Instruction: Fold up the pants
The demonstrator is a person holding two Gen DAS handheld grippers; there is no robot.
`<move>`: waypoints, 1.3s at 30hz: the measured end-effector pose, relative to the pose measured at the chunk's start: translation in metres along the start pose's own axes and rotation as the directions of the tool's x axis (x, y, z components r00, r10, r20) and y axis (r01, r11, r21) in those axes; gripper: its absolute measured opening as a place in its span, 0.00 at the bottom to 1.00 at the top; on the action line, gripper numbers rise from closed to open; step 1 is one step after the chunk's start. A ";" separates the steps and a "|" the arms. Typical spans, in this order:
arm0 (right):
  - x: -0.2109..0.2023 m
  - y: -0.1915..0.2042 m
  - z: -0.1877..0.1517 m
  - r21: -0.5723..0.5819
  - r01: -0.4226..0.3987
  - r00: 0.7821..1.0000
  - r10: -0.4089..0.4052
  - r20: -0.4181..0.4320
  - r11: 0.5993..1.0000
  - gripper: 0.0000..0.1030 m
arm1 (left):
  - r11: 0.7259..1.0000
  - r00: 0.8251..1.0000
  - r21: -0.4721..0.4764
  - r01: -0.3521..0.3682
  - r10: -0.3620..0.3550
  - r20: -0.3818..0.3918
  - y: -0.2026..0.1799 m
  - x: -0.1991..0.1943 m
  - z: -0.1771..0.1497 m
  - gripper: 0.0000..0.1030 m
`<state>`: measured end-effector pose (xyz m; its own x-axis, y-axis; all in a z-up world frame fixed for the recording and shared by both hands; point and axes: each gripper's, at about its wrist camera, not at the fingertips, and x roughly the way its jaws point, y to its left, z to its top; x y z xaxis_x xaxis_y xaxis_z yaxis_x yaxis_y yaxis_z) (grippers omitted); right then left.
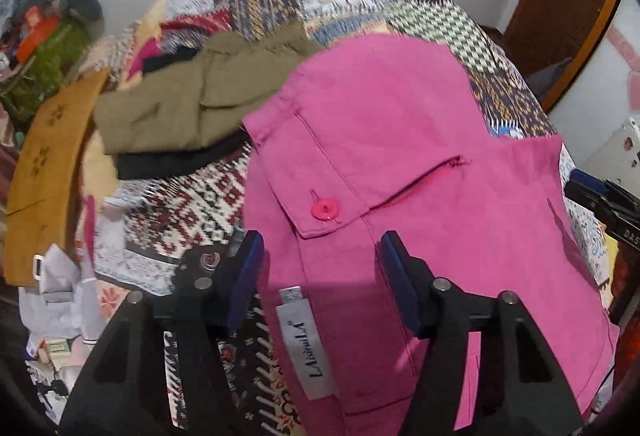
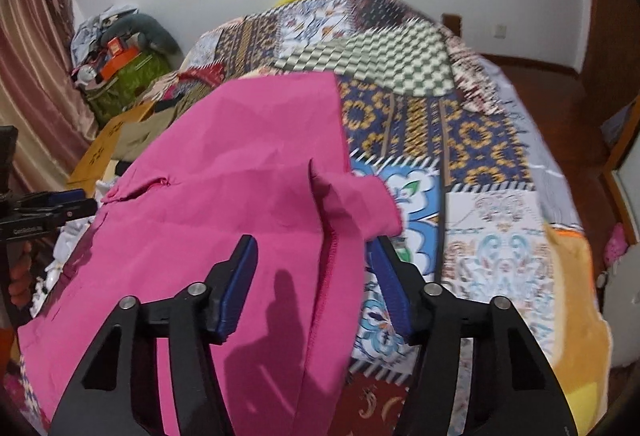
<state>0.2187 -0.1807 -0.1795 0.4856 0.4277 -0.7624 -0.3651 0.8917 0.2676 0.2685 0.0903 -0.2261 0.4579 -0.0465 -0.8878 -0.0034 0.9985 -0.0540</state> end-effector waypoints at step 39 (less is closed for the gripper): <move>0.034 -0.018 0.007 -0.057 0.118 0.990 -0.122 -0.077 0.991 0.01 | 0.998 0.998 0.025 0.055 -0.054 -0.033 0.003 0.022 -0.004 0.42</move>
<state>0.2476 -0.1814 -0.2063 0.4637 0.3030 -0.8325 -0.3499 0.9259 0.1421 0.2753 0.0922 -0.2472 0.4276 -0.1010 -0.8983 0.0443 0.9949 -0.0908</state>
